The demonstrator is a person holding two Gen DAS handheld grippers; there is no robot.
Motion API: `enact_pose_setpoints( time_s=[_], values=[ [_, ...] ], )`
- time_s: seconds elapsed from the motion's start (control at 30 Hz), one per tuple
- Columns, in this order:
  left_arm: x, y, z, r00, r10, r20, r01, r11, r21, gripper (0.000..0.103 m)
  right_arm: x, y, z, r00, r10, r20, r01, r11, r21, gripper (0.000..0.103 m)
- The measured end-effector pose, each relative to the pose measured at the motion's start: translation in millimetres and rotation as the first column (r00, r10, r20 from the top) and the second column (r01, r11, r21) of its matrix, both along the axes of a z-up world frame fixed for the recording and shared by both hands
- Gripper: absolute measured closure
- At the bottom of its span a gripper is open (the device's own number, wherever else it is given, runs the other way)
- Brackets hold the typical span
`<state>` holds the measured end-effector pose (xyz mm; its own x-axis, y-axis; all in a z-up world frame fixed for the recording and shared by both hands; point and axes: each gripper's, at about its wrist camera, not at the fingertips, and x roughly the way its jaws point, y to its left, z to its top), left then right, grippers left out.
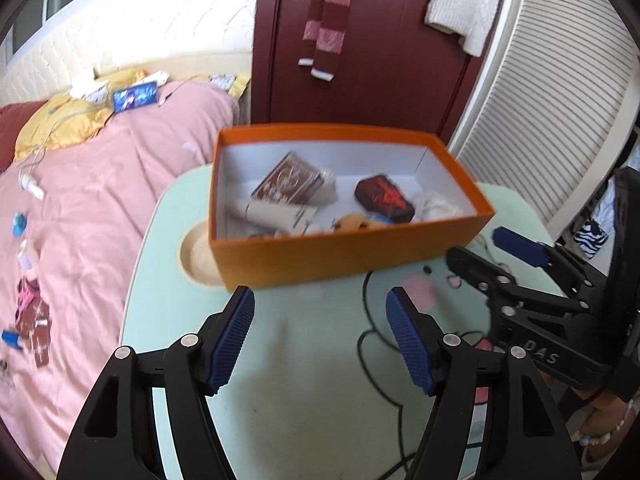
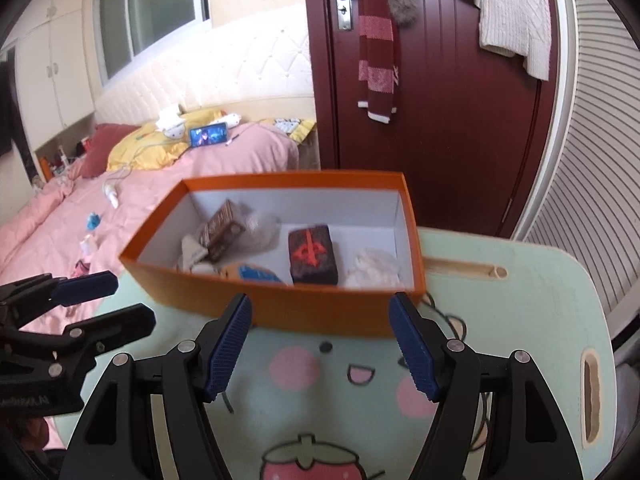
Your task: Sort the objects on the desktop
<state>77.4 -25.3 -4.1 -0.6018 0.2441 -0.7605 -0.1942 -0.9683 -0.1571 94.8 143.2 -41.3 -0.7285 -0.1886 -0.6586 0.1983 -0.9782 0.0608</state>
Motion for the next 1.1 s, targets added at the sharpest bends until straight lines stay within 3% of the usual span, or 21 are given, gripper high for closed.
enact_pose_setpoints(
  time_s=[0.27,0.43,0.47,0.57,1.1],
  values=[
    [-16,-2,-45,0.982,0.074,0.173,-0.059,0.994,-0.091,0.031,12,10,-32,0.997,-0.056,0.061,0.054,0.998,0.034,0.031],
    [-15,10,-50,0.987,0.075,0.141,-0.053,0.987,-0.149,0.013,10,13,-45,0.99,-0.087,0.108,0.085,0.996,0.024,0.03],
    [-16,13,-53,0.986,0.082,0.145,-0.058,0.986,-0.158,0.001,8,14,-45,0.99,-0.092,0.109,0.09,0.996,0.019,0.022],
    [-14,17,-55,0.984,0.118,0.13,-0.096,0.982,-0.161,0.0,6,16,-47,0.987,-0.107,0.116,0.106,0.994,0.018,0.013],
    [1,25,-57,0.988,0.113,0.101,-0.096,0.983,-0.156,0.0,6,20,-47,0.986,-0.115,0.117,0.112,0.993,0.029,0.012]
  ],
)
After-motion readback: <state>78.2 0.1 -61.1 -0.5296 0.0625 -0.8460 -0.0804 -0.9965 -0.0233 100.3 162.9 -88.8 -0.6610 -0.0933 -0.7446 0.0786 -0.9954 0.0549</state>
